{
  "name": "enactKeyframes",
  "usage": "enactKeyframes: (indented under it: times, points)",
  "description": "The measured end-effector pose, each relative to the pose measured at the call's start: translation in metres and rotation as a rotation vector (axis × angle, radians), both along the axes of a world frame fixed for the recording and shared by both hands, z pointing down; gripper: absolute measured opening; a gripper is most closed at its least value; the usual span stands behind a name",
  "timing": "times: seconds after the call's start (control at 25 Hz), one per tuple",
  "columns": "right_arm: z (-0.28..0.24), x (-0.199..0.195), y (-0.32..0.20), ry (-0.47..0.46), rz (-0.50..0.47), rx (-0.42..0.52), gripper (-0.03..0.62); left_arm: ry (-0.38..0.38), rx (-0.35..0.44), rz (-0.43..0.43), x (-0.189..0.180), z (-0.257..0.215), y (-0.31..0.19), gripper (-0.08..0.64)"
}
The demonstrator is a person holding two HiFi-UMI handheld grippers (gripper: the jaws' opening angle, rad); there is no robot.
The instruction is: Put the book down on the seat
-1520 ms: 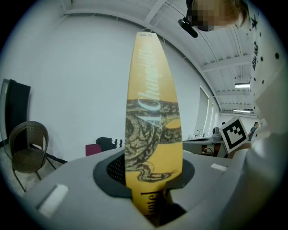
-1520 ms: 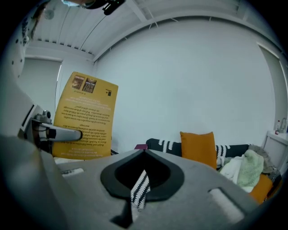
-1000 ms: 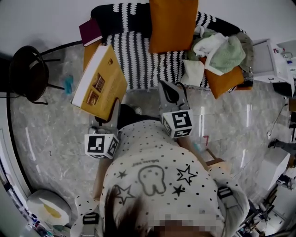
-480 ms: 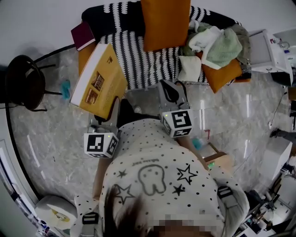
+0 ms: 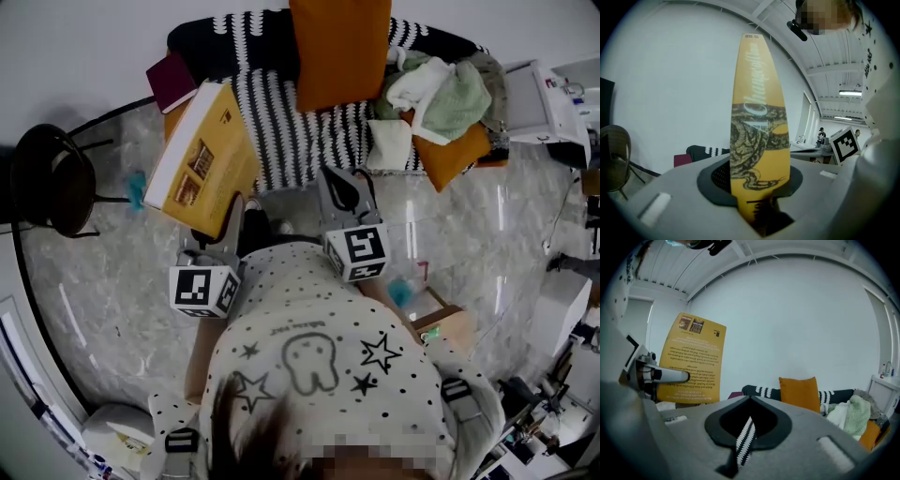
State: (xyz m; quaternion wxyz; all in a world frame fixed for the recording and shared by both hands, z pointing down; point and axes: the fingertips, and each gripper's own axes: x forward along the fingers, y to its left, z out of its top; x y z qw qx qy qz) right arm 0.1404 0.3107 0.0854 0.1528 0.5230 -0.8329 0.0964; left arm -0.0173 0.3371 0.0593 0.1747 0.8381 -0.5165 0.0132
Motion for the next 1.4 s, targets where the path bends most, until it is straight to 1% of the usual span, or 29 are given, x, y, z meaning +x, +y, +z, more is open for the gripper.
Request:
enactKeyframes:
  times: [0.28,0.52,0.64,0.88,1.08,1.4]
  points:
    - [0.005,-0.011,-0.011,0.01,0.037,-0.022,-0.003,0.018,-0.026,0.039,-0.012,0.006,-0.021,0.149]
    - [0.015,-0.017,-0.017,0.018,0.066,-0.025,-0.003,0.029,-0.025,0.063,-0.023,0.015,-0.029,0.149]
    - [0.013,-0.03,-0.025,0.016,0.069,-0.02,-0.002,0.042,-0.017,0.066,-0.037,0.011,-0.037,0.149]
    - [0.013,-0.054,-0.031,0.008,0.069,-0.025,-0.003,0.032,-0.026,0.075,-0.059,0.009,-0.041,0.149]
    - [0.014,-0.065,-0.037,0.011,0.052,-0.027,-0.003,0.047,-0.029,0.049,-0.074,0.011,-0.045,0.149]
    - [0.017,-0.073,-0.052,0.018,0.019,-0.034,-0.003,0.057,-0.042,0.021,-0.081,0.016,-0.053,0.149]
